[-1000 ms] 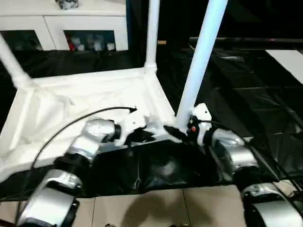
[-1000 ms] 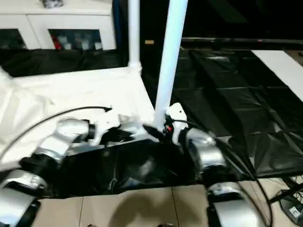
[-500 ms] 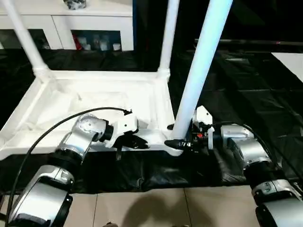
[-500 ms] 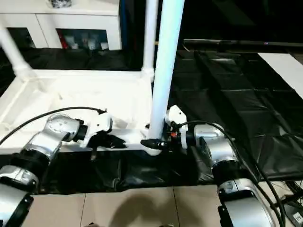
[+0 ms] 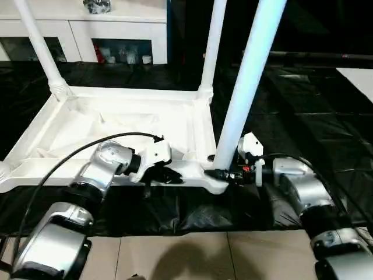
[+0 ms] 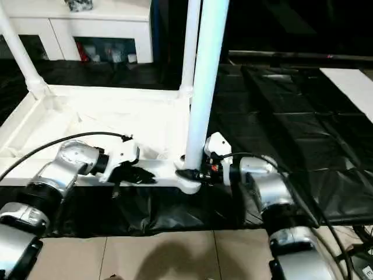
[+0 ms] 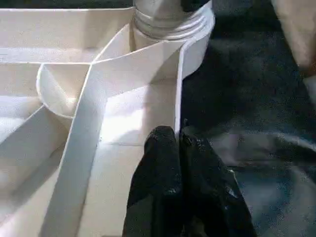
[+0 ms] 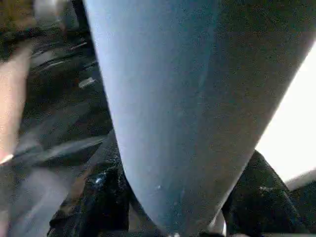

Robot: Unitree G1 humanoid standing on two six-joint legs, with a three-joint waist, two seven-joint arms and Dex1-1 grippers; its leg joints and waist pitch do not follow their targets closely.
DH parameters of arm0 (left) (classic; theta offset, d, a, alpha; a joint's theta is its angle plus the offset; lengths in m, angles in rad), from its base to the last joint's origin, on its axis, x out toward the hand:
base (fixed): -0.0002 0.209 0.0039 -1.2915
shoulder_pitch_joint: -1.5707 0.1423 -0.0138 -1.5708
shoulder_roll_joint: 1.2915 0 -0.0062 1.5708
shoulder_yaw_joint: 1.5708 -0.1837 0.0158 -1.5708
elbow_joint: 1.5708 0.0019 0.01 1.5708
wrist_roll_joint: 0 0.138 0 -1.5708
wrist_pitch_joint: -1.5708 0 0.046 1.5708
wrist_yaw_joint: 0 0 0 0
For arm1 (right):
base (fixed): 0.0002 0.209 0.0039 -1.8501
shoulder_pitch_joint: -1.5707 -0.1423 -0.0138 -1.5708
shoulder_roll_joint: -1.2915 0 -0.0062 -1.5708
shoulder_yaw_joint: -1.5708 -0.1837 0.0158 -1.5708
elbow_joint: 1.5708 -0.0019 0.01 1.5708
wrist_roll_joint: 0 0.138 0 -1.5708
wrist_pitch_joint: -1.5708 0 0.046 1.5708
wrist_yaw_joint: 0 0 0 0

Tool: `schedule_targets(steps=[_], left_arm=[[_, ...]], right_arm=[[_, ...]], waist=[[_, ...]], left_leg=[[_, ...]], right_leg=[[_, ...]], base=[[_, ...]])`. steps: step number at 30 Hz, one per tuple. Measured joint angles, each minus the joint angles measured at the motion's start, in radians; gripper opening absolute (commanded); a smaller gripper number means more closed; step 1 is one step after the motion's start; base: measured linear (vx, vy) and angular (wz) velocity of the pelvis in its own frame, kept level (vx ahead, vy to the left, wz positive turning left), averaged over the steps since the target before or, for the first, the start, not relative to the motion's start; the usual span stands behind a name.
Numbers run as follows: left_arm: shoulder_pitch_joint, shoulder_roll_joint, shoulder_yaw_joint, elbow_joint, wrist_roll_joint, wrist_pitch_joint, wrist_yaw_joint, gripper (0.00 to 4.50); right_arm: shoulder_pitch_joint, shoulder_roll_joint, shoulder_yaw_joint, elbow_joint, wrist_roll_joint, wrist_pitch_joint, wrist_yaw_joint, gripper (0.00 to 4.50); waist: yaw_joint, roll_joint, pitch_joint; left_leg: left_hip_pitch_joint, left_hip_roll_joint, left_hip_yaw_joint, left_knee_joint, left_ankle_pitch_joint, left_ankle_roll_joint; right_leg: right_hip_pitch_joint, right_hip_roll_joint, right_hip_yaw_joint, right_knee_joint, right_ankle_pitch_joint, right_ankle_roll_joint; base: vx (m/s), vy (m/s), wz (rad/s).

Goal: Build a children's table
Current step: Rotate leg to tighten

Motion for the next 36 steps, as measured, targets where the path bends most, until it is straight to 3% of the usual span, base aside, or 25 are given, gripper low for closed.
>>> schedule_targets(steps=[7,10,13,15,21,27,30,33,36], left_arm=[[0.024,-0.095,0.031,-0.021,0.01,0.082,0.18,0.0],[0.018,-0.149,0.043,-0.022,0.039,0.128,0.304,0.0],[0.016,-0.164,0.044,-0.022,0.041,0.141,0.345,0.0],[0.015,-0.164,0.044,-0.022,0.041,0.141,0.35,0.0],[0.019,-0.151,0.044,-0.035,0.04,0.14,0.339,0.0],[0.031,-0.104,0.04,-0.067,0.035,0.103,0.261,0.0],[0.04,-0.068,0.033,-0.085,0.009,0.072,0.199,0.0],[0.044,-0.038,0.033,-0.097,-0.013,0.05,0.136,0.0],[0.045,-0.008,0.032,-0.098,-0.027,0.028,0.08,0.0]], right_arm=[[-0.009,0.096,-0.083,0.065,-0.011,-0.033,-0.336,1.93],[-0.085,0.163,-0.117,0.157,-0.044,-0.029,-0.572,1.93],[-0.115,0.18,-0.124,0.193,-0.048,-0.029,-0.64,1.93],[-0.119,0.183,-0.126,0.199,-0.05,-0.035,-0.647,2.49],[-0.119,0.192,-0.132,0.199,-0.034,-0.049,-0.617,3.08],[-0.137,0.193,-0.118,0.22,-0.047,-0.062,-0.581,3.08],[-0.122,0.162,-0.105,0.18,-0.019,-0.04,-0.462,3.08],[-0.093,0.106,-0.068,0.139,-0.011,-0.044,-0.341,3.08],[-0.082,0.06,-0.041,0.136,-0.012,-0.038,-0.225,3.48]], waist=[[-0.043,0.0,0.0],[-0.062,0.002,-0.002],[-0.07,0.002,-0.002],[-0.07,0.002,-0.002],[-0.07,0.002,-0.001],[-0.071,0.002,0.001],[-0.067,0.002,0.001],[-0.06,0.003,0.002],[-0.045,0.003,0.002]], left_leg=[[-0.001,-0.002,-0.002,0.001,0.0,0.0],[-0.001,-0.002,-0.002,0.005,0.0,0.001],[-0.001,-0.003,-0.003,0.005,-0.001,0.001],[-0.002,-0.003,-0.005,0.004,-0.001,0.001],[-0.003,-0.002,-0.005,0.002,-0.001,0.001],[-0.006,-0.002,-0.004,-0.004,0.0,0.001],[-0.01,-0.002,-0.003,-0.005,0.0,0.001],[-0.017,-0.001,-0.002,-0.009,0.0,0.001],[-0.02,0.0,0.0,-0.011,0.002,0.007]], right_leg=[[0.005,0.0,-0.002,-0.017,-0.001,0.001],[0.005,-0.001,-0.001,-0.018,-0.001,0.001],[0.005,-0.001,-0.001,-0.018,-0.001,0.001],[0.004,-0.001,-0.003,-0.018,-0.001,0.001],[0.002,0.0,-0.003,-0.018,0.0,0.001],[-0.004,0.0,-0.003,-0.017,0.0,0.0],[-0.008,0.0,-0.002,-0.015,0.007,-0.002],[-0.016,0.001,-0.003,-0.014,0.011,-0.008],[-0.02,0.002,-0.003,-0.014,0.009,-0.01]], base=[[0.0,0.0,0.0],[0.0,0.0,0.0],[0.0,0.0,0.0],[0.0,0.0,0.0],[0.0,0.0,0.0],[0.0,0.0,0.0],[0.0,0.0,0.0],[0.018,-0.005,0.01],[0.0,0.0,0.0]])
